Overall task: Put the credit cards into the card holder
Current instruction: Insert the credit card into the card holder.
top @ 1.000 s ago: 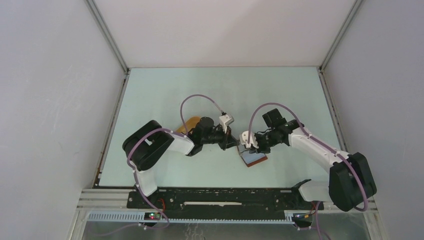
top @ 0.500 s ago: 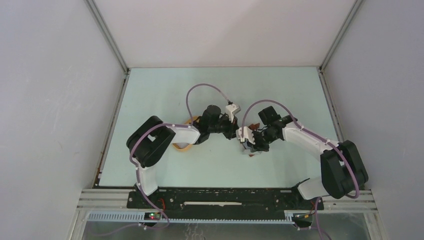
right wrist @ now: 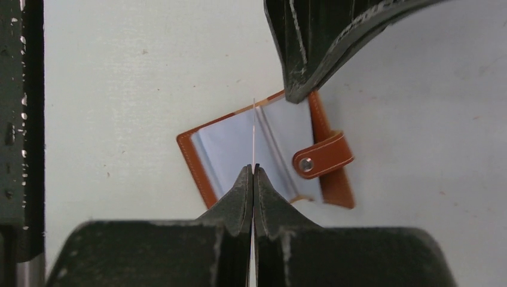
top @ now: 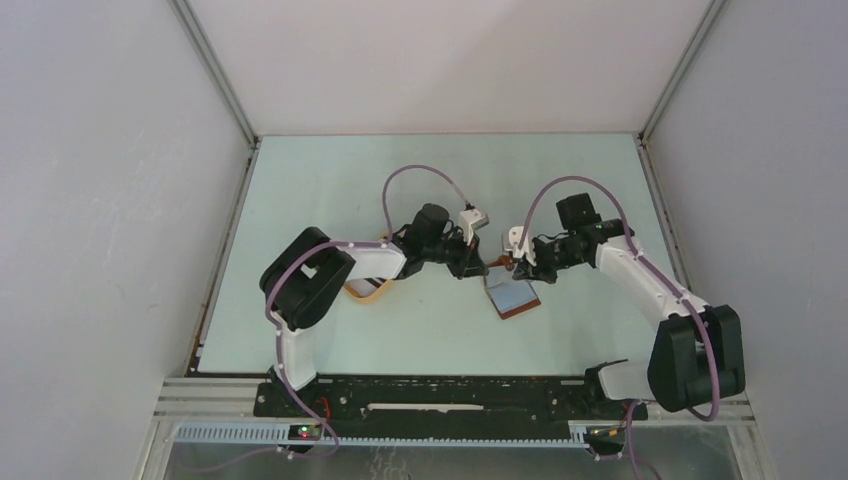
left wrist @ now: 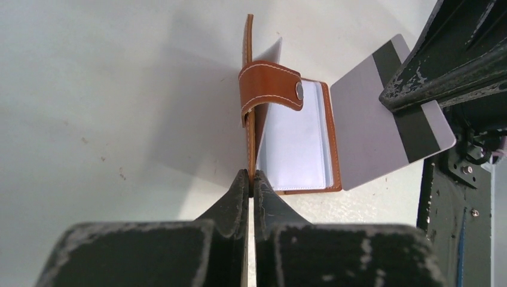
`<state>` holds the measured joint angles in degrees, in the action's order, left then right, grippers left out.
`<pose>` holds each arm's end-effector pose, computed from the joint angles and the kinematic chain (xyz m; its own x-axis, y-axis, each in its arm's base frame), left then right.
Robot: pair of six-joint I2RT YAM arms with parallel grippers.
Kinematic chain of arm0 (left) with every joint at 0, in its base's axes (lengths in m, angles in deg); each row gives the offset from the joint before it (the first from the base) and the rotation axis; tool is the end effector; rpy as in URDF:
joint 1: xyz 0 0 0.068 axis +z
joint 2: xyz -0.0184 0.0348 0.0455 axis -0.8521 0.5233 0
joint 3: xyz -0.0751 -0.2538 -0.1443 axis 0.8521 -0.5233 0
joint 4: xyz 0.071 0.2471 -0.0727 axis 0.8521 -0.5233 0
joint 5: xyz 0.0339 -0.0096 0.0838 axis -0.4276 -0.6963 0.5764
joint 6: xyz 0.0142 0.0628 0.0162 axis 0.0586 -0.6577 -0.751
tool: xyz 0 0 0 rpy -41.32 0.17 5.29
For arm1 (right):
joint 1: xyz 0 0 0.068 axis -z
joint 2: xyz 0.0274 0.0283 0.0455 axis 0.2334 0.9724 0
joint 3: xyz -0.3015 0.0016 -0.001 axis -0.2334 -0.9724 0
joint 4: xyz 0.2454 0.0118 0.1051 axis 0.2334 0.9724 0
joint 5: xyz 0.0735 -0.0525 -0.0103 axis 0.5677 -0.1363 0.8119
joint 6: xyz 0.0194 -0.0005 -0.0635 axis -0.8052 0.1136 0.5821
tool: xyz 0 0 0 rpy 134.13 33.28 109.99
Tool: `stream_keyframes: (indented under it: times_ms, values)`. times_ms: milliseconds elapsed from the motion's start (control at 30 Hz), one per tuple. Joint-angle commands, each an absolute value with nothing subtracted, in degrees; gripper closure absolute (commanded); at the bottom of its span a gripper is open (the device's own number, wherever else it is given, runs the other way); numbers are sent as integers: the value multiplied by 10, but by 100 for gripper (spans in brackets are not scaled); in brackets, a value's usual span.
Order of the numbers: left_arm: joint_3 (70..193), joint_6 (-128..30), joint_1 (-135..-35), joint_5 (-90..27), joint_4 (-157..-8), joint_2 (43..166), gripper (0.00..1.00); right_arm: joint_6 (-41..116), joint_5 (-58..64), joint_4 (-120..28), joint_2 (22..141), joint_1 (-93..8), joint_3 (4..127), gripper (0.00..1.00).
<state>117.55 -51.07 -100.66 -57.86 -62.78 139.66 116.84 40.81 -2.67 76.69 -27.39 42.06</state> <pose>0.2947 -0.3078 0.1695 -0.5172 0.2864 -0.8065 0.8434 0.3304 -0.4236 0.2313 0.0957 0.2486 0.1403 -0.6568 -0.7409 -0.9861 -0.0254 -0.1643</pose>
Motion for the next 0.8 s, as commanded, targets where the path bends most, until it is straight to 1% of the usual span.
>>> stream_keyframes:
  times_ms: [0,200,467,633,733,767]
  values:
    - [1249,-573,-1001,-647,-734,1418,100,1316,458,52,787,-260,474,100]
    - [1285,-577,-990,-673,-771,1441,100,1376,464,122,856,-261,531,100]
    - [1348,-616,-981,-705,-866,1468,100,1355,440,132,900,-270,533,100]
    - [1357,-623,-981,-705,-882,1473,98,1306,415,98,920,-276,534,100]
    - [1356,-613,-981,-687,-878,1472,91,1281,398,87,932,-279,535,100]
    - [1355,-609,-981,-680,-873,1470,87,1269,393,80,936,-279,534,100]
